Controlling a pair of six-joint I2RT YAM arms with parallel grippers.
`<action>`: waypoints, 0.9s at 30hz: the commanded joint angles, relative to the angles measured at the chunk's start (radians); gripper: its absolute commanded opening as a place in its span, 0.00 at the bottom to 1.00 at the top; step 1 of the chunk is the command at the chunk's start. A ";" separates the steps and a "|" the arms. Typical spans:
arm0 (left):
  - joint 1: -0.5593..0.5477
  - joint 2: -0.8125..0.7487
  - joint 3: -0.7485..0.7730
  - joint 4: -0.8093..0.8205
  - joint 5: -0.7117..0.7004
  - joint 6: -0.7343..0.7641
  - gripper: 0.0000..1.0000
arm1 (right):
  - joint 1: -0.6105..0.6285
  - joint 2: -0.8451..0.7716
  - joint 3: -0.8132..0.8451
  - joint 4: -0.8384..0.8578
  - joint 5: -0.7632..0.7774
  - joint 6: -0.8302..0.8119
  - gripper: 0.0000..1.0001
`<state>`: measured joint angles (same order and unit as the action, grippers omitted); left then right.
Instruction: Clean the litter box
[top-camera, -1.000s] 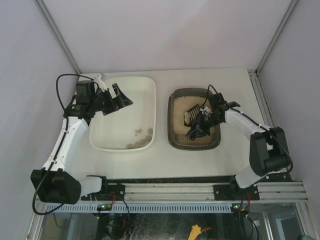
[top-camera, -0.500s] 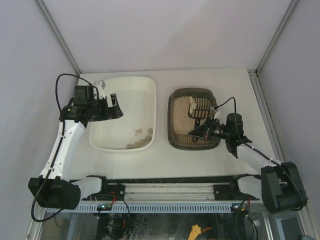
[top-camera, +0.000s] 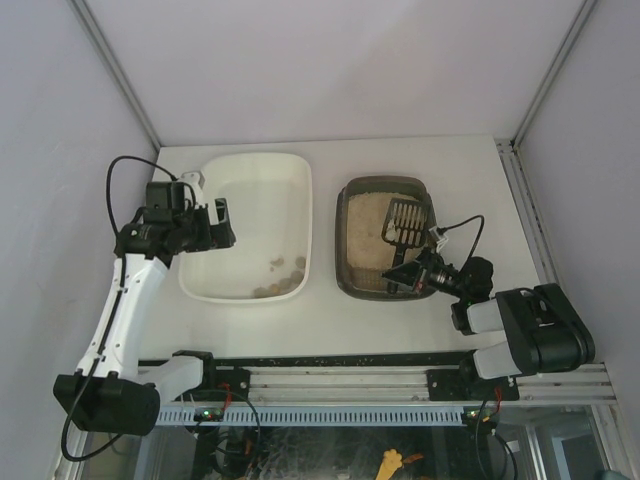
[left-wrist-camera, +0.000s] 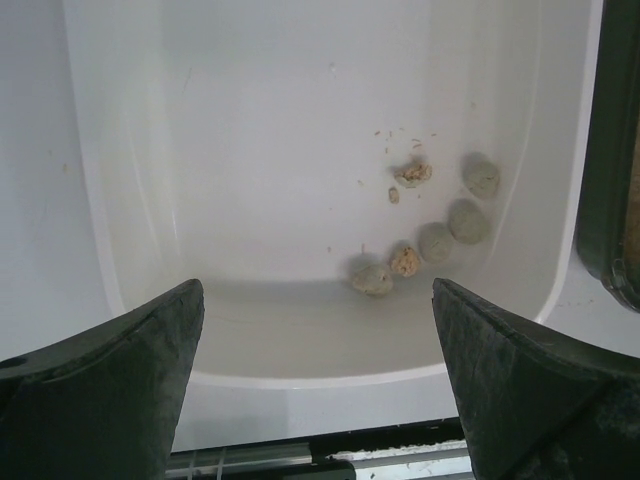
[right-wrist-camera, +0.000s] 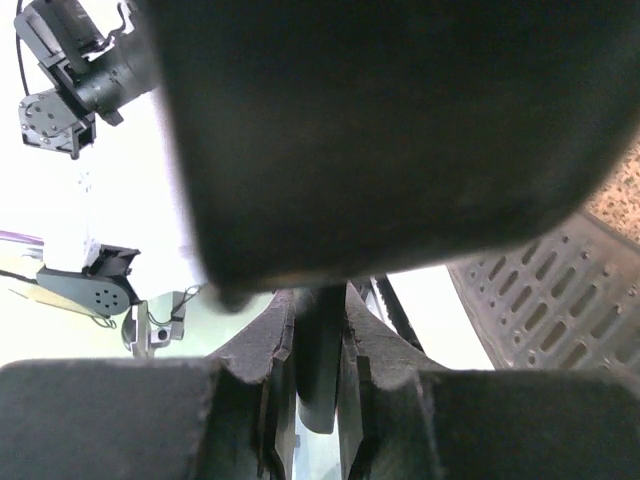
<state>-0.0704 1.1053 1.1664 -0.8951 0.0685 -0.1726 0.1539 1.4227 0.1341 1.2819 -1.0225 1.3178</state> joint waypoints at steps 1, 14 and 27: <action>0.004 -0.050 -0.043 0.038 -0.038 0.008 1.00 | 0.035 0.000 0.019 0.169 -0.009 0.028 0.00; 0.004 -0.056 -0.086 0.062 -0.037 -0.001 1.00 | 0.008 -0.045 0.014 0.142 0.005 0.071 0.00; 0.003 -0.081 -0.109 0.071 -0.043 0.000 1.00 | -0.006 0.131 0.047 0.220 0.027 0.162 0.00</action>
<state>-0.0704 1.0595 1.0782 -0.8543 0.0299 -0.1730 0.2157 1.5444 0.1707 1.4113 -1.0073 1.4635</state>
